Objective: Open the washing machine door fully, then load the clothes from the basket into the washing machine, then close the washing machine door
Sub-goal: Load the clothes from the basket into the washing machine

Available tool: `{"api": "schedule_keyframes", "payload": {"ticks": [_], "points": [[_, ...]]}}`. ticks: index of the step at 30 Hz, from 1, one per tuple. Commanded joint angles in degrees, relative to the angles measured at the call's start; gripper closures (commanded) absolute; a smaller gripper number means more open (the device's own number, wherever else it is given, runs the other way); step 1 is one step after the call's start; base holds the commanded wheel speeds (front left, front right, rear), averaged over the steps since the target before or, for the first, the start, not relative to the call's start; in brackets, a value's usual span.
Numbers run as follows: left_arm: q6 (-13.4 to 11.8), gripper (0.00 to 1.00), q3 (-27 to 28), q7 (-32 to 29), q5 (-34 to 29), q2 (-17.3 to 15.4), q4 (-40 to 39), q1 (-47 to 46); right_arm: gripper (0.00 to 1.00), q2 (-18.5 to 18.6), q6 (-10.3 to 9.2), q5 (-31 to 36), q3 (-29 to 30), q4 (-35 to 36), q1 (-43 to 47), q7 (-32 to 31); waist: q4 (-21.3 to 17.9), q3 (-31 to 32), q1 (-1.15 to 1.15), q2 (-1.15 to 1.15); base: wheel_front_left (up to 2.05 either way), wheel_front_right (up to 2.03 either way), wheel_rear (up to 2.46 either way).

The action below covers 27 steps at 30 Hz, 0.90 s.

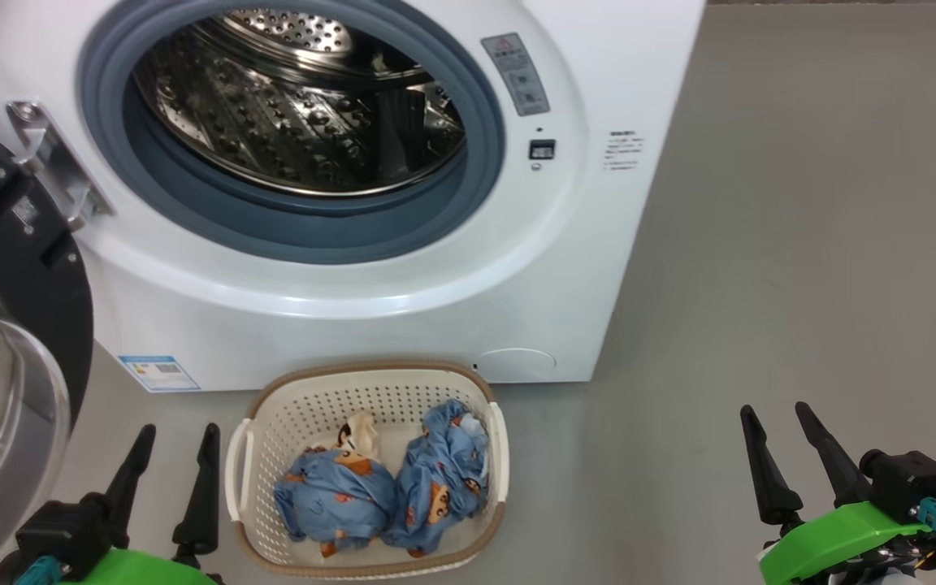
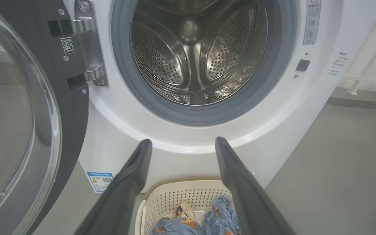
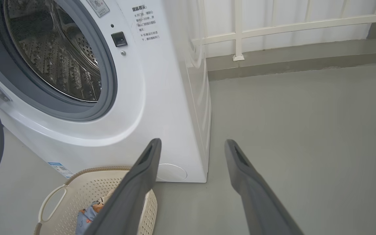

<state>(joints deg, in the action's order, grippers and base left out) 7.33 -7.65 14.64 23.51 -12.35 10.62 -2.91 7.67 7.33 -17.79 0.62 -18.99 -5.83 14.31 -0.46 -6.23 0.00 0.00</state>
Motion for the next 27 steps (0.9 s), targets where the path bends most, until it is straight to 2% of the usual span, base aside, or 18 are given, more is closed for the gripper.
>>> {"api": "schedule_keyframes", "payload": {"ticks": [1, 17, 27], "points": [[0.2, 0.00, 1.7, 0.4, 0.0, -1.3, -1.7, -1.8, 0.00, 0.5, 0.16, 0.2, -1.2, 1.5, -0.5, 0.7, 0.0, 0.0, 0.00, 0.00, 0.25, -1.14, 0.89], [0.2, 0.00, 1.8, 0.4, -0.5, 0.8, -0.3, -1.9, 0.00, 0.2, 0.16, 0.1, -1.2, 1.8, -1.2, 0.7, -0.1, -1.5, 0.00, 0.00, 0.03, -0.16, 0.13], [0.2, 0.00, 2.5, 0.4, -1.0, 2.9, 4.4, -4.5, 0.00, -0.1, 0.16, 0.3, -1.0, 2.9, -3.3, 0.7, -1.3, -7.0, 0.00, 0.00, 0.00, 0.00, 0.00]]}}
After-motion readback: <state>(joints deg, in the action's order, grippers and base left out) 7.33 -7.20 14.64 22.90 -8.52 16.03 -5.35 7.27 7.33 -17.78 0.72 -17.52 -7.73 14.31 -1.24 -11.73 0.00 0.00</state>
